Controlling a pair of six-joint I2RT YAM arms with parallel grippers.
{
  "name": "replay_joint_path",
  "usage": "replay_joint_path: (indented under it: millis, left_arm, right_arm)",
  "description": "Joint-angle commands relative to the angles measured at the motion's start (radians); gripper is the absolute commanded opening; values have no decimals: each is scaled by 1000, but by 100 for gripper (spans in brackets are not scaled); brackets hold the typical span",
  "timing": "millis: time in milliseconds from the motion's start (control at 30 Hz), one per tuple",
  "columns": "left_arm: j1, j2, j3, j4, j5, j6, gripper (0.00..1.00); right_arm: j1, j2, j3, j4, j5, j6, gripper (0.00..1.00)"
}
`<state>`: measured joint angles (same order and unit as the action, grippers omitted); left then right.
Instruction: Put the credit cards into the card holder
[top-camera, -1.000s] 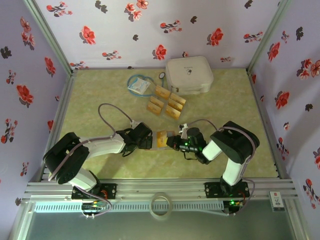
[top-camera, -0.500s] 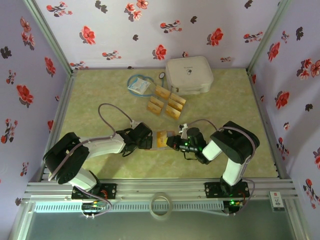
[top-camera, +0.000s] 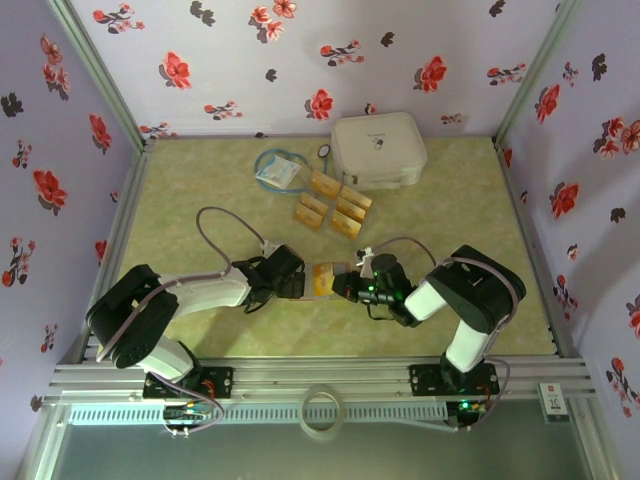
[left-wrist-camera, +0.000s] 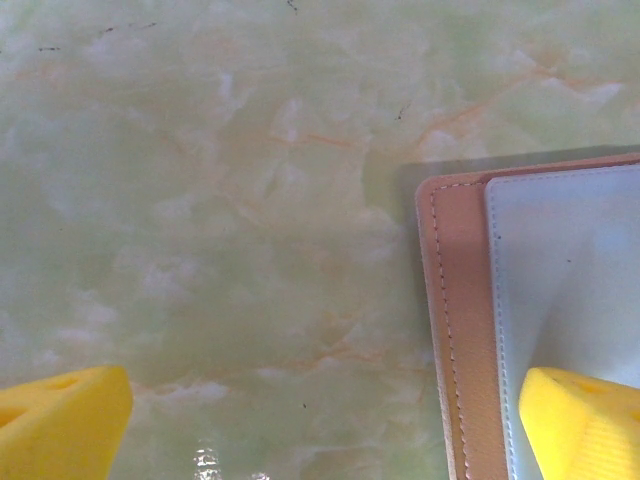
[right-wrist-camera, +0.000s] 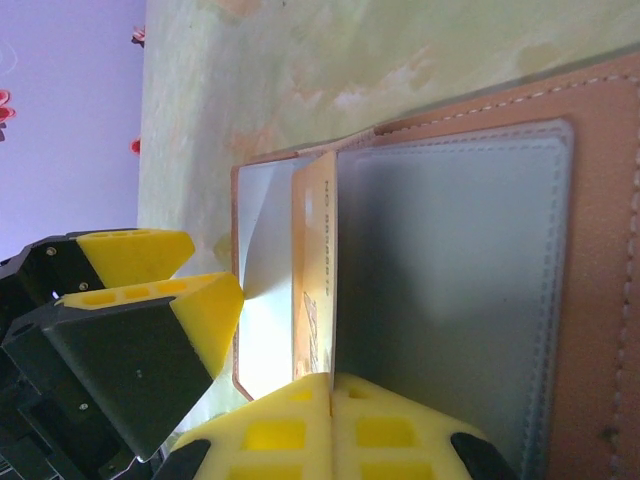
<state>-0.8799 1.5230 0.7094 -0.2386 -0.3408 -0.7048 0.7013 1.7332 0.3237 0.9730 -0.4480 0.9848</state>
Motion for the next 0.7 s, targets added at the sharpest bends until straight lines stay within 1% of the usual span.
replay_joint_path:
  millis: [0, 467, 667]
  left_arm:
    - [-7, -2, -17, -10, -21, -16, 100]
    - [-7, -7, -22, -10, -21, -17, 100]
    - [-8, -5, -24, -6, -22, -18, 100]
  right_arm:
    - [13, 21, -7, -150, 34, -37, 3]
    - [10, 25, 2, -172, 68, -47, 5]
    - [10, 29, 14, -187, 63, -54, 7]
